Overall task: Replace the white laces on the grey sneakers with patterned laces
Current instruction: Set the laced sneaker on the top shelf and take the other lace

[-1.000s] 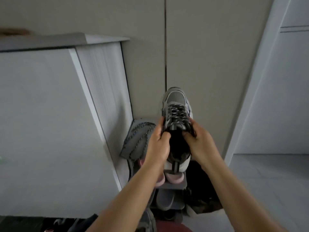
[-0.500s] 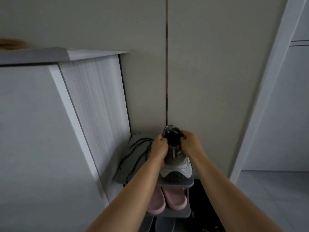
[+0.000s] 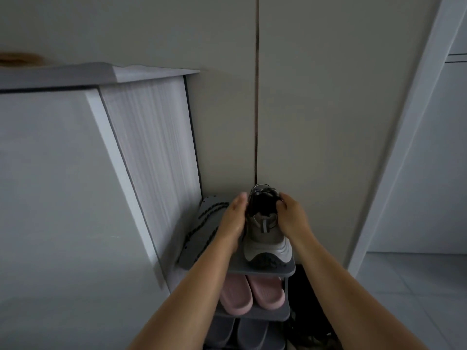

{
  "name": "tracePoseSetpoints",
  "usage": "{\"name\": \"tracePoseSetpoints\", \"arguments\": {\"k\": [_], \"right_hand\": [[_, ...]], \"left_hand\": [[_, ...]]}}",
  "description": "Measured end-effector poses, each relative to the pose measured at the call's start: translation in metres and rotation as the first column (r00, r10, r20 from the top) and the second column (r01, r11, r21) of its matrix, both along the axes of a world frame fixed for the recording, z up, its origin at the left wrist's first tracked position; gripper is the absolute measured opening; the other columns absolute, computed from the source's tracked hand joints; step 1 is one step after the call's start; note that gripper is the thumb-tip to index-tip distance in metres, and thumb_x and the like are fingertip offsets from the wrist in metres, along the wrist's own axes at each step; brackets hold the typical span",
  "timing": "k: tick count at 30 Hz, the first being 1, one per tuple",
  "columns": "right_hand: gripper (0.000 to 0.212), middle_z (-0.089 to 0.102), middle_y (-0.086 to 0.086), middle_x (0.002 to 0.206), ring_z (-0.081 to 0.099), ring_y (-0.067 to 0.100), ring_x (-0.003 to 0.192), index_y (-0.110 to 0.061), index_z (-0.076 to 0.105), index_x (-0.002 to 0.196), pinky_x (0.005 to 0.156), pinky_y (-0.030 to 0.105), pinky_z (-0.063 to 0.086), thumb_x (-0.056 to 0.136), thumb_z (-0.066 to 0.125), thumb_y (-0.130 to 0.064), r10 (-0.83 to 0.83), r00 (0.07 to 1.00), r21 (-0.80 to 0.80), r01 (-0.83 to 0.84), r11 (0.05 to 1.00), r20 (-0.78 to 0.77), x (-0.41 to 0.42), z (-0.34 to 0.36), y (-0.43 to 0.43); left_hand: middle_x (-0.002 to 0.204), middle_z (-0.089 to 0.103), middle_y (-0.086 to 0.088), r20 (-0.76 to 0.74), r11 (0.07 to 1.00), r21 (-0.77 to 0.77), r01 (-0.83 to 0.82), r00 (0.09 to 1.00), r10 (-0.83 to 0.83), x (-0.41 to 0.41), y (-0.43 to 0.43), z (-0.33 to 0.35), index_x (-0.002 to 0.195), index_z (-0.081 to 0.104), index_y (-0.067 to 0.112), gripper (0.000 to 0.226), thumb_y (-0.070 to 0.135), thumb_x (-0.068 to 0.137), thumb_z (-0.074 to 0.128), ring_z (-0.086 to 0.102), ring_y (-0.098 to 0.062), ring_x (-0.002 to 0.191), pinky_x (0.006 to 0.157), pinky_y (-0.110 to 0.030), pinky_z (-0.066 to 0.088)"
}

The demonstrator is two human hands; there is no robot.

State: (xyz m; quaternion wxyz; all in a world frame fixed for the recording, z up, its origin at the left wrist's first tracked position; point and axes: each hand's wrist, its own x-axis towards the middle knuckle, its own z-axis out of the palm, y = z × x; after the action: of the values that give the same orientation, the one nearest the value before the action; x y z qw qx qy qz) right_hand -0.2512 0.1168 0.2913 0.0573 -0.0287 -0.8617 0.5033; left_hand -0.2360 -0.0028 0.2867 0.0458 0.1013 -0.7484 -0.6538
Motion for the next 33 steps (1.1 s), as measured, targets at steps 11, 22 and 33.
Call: {"name": "tracePoseSetpoints", "arguments": {"k": [11,22,33], "right_hand": [[0.038,0.054,0.0,0.131,0.047,0.012,0.12,-0.014,0.044,0.136,0.098,0.023,0.035,0.099,0.037,-0.019,-0.016,0.994,-0.361,-0.025,0.932,-0.11,0.073,-0.026,0.014],[0.022,0.059,-0.008,0.11,0.055,0.0,0.101,-0.026,0.058,0.107,0.078,0.003,0.04,0.096,0.044,-0.014,0.056,0.98,-0.322,-0.116,0.939,-0.188,0.131,-0.051,-0.008],[0.021,0.049,0.002,0.057,0.039,0.007,0.041,-0.006,0.061,0.087,0.039,0.017,0.031,0.096,0.045,-0.013,0.315,0.902,-0.773,0.033,0.634,0.296,0.169,-0.072,-0.026]], "left_hand": [[0.116,0.059,-0.018,0.015,0.568,-0.817,-0.101,0.981,0.196,0.024,-0.062,-0.05,0.107,0.054,0.001,0.025,0.012,0.097,0.034,0.057,-0.032,0.105,0.081,-0.038,0.046],[0.084,0.063,-0.01,0.081,0.822,-0.569,-0.016,0.994,0.075,0.063,-0.05,-0.022,0.068,0.053,0.016,0.024,0.01,0.091,0.05,0.06,-0.026,0.085,0.069,-0.031,0.044],[0.081,0.065,0.0,0.247,0.98,-0.002,0.197,0.95,-0.19,0.225,-0.032,-0.1,0.086,0.061,0.017,0.004,0.014,0.088,0.06,0.06,-0.004,0.069,0.063,-0.012,0.043]]}}
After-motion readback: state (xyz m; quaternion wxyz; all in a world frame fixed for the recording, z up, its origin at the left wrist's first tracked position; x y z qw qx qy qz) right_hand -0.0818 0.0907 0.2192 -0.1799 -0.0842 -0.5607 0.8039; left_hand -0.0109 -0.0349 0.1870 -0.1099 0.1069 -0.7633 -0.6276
